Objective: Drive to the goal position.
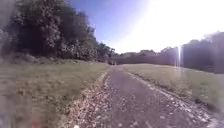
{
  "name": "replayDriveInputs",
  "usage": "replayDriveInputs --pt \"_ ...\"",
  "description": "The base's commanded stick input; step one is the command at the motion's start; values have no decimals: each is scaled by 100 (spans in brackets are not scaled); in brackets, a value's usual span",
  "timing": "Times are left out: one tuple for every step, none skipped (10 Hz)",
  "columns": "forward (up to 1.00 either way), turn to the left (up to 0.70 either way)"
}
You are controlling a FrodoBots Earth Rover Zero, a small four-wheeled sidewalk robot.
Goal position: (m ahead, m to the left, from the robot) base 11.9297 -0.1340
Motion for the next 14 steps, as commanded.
replayDriveInputs --pt "100 0" --pt "100 0" --pt "100 0" --pt "100 0" --pt "100 0" --pt "100 0" --pt "100 0" --pt "100 0" --pt "100 0" --pt "100 0" --pt "100 0" --pt "100 0" --pt "100 -33" --pt "100 -21"
